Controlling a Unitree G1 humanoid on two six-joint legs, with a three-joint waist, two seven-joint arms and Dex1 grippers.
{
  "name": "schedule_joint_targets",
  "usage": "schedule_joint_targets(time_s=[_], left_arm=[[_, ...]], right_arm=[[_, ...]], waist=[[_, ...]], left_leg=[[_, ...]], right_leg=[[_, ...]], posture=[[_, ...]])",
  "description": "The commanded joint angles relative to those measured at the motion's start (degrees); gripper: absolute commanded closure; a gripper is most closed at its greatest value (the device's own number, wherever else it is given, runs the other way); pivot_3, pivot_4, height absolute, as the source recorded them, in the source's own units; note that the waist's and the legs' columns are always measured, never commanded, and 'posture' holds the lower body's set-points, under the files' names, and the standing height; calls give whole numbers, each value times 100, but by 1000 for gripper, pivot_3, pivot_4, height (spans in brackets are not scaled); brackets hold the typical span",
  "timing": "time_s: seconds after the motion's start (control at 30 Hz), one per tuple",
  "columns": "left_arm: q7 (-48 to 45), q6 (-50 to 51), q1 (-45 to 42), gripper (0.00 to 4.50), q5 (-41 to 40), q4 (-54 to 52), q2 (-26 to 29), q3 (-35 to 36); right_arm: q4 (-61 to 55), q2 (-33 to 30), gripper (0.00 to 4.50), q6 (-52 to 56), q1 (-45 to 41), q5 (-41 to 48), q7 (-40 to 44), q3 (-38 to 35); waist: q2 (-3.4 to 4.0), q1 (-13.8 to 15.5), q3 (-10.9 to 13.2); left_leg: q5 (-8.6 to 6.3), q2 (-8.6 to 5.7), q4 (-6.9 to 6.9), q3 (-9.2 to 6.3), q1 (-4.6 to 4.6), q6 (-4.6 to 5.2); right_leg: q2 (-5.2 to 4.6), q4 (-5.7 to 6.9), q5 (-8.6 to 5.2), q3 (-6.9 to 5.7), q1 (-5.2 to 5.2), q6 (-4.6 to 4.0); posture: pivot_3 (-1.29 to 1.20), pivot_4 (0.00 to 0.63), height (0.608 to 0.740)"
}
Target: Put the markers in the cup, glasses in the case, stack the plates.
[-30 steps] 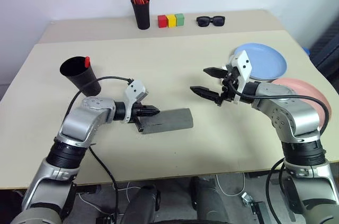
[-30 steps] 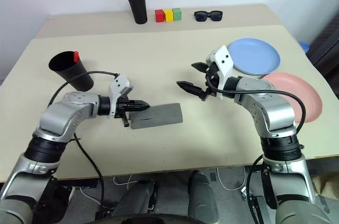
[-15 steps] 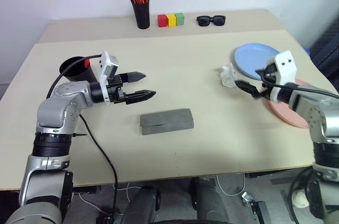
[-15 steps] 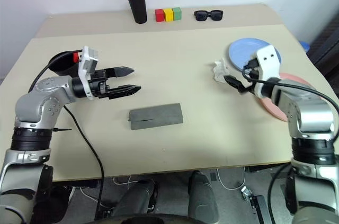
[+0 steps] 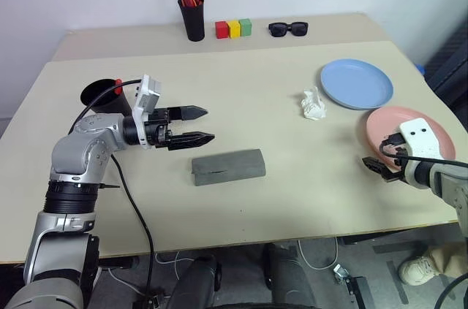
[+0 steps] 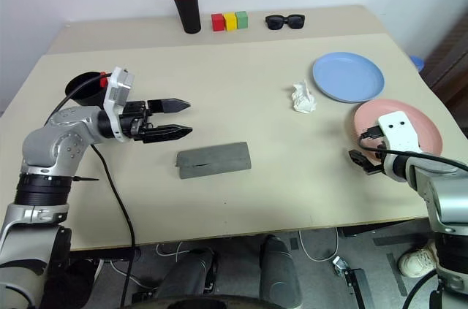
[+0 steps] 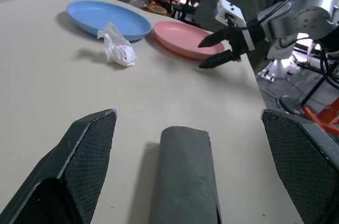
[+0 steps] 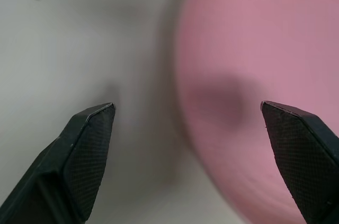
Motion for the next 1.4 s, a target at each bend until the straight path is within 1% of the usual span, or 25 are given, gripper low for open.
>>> schedule_joint_targets(time_s=[0.03,0.23,0.43,0.57,0.63,0.73,0.8,0.87,0.93,0.97,1.0,1.07,1.17,1.3,1.4], left_arm=[[-75,5,-100,0,-151,-235,104,73],[-7,6,-30,0,-194,-285,117,123],[128,-38,39,0,-231,-341,75,207],[244,-86,72,0,-232,-370,37,252],[314,-80,106,0,-253,-431,12,267],[458,-36,219,0,-331,-593,-13,310],[554,-6,320,0,-377,-735,-7,341],[663,33,415,0,-421,-871,-9,387],[751,93,511,0,-476,-1030,20,429],[832,153,583,0,-536,-1141,37,490],[887,193,661,0,-582,-1250,64,542],[1001,258,790,0,-662,-1407,104,630],[1112,314,928,0,-749,-1540,142,694],[1194,297,990,0,-794,-1560,131,713],[1222,273,915,0,-829,-1471,109,699]], right_arm=[[110,-3,1341,-53,-155,-103,-90,-58],[379,-55,4456,-254,-317,-249,-116,10],[682,-290,4456,-753,-949,-467,-100,18],[1245,-168,4456,-1617,-1783,-555,59,272],[1805,-31,4456,-2166,-2325,-731,126,575],[3177,349,4456,-3267,-3359,-1199,242,1264],[4137,628,4456,-3917,-3923,-1472,268,1555],[4957,826,4456,-4494,-4339,-1732,297,1817],[5590,1005,4456,-4839,-4627,-1803,410,1906],[5922,1066,4456,-5069,-4736,-2006,402,2091],[6205,1139,4195,-5245,-4832,-2127,364,2190],[6612,1260,3524,-5389,-4991,-2220,321,2244],[6904,1320,2048,-5542,-5136,-2279,270,2193],[6744,1396,64,-5432,-5306,-1796,338,1650],[6196,1491,64,-4934,-5270,-1158,514,1072]], waist=[[0,2,0],[0,1,0],[1,-10,1],[1,-30,1],[2,-37,1],[1,-59,1],[1,-62,2],[1,-57,2],[1,-21,2],[1,-15,2],[1,-7,2],[1,-29,2],[1,-49,2],[2,-62,3],[2,-67,3]], left_leg=[[0,0,0,0,0,0],[0,0,0,0,0,0],[0,0,1,1,1,0],[0,0,0,4,2,0],[0,1,0,6,3,0],[1,2,0,10,2,-1],[1,2,-2,12,5,-1],[8,3,-4,10,2,-14],[14,3,-5,7,-6,-26],[16,3,-6,6,-8,-28],[15,1,-5,6,-11,-28],[14,-1,-6,6,-17,-27],[14,-2,-8,7,-18,-27],[14,-1,-9,8,-13,-28],[13,0,-9,9,-9,-26]], right_leg=[[0,0,0,0,0,0],[0,-1,0,0,0,0],[0,-1,0,1,1,0],[0,-1,0,2,0,1],[1,-1,0,3,0,1],[2,-3,1,4,0,1],[3,-3,2,7,0,1],[5,-5,1,6,-4,1],[4,-4,2,6,-9,0],[3,-4,3,6,-10,2],[2,-6,4,6,-11,4],[0,-7,6,8,-16,6],[-1,-7,6,10,-22,6],[2,2,6,12,-23,5],[5,3,9,13,-23,1]], posture=[[0,150,740],[0,150,740],[0,150,740],[0,150,740],[0,150,740],[0,150,740],[0,150,740],[0,150,740],[0,150,740],[0,150,740],[0,150,740],[0,150,740],[0,150,740],[0,150,740],[0,150,740]])
